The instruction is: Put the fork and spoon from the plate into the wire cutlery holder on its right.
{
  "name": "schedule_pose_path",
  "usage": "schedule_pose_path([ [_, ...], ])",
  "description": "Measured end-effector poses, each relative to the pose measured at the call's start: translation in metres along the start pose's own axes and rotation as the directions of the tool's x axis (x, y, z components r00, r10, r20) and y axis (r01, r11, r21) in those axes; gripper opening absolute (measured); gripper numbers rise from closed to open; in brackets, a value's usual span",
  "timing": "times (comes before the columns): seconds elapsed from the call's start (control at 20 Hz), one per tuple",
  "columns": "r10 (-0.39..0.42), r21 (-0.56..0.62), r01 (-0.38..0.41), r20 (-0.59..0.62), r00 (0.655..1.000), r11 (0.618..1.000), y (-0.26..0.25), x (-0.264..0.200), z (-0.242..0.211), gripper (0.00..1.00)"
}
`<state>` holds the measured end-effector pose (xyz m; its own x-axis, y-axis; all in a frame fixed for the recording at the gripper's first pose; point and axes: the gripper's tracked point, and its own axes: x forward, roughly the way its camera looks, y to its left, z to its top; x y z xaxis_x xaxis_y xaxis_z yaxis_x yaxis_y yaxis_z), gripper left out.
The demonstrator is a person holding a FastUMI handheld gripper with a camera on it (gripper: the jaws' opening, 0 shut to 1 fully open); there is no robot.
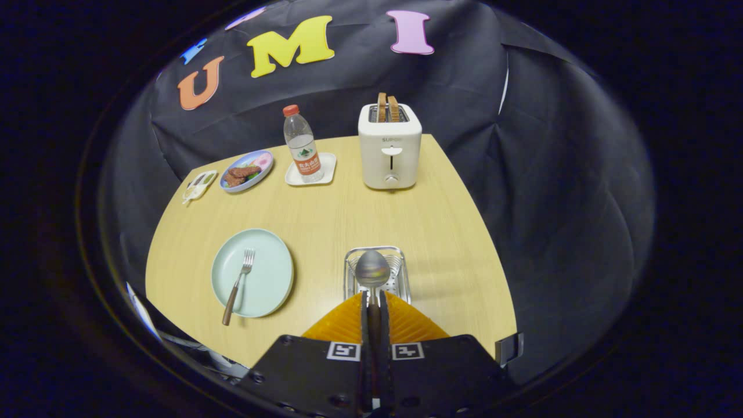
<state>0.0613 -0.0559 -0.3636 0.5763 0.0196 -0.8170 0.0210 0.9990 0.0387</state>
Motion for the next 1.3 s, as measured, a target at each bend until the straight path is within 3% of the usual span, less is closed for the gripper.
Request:
schedule_pose_path([
  [0.45, -0.006, 0.002, 0.006, 0.048, 0.999, 1.0, -0.001, -0.005, 0.013, 0.06],
  [0.55, 0.017, 0.016, -0.018, 0.051, 0.999, 1.0, 0.008, -0.003, 0.01, 0.2],
  [0.6, 0.031, 0.021, -0.032, 0.051, 0.998, 0.999, 0.013, -0.002, 0.006, 0.32],
  [0.75, 0.051, 0.009, -0.052, 0.059, 0.997, 0.999, 0.031, 0.002, 0.001, 0.44],
  [1.0, 0.049, -0.049, -0.044, 0.101, 0.994, 0.998, 0.07, 0.006, 0.002, 0.97],
  [1.3, 0.083, -0.063, -0.081, 0.032, 0.996, 0.995, 0.133, 0.021, -0.017, 0.97],
])
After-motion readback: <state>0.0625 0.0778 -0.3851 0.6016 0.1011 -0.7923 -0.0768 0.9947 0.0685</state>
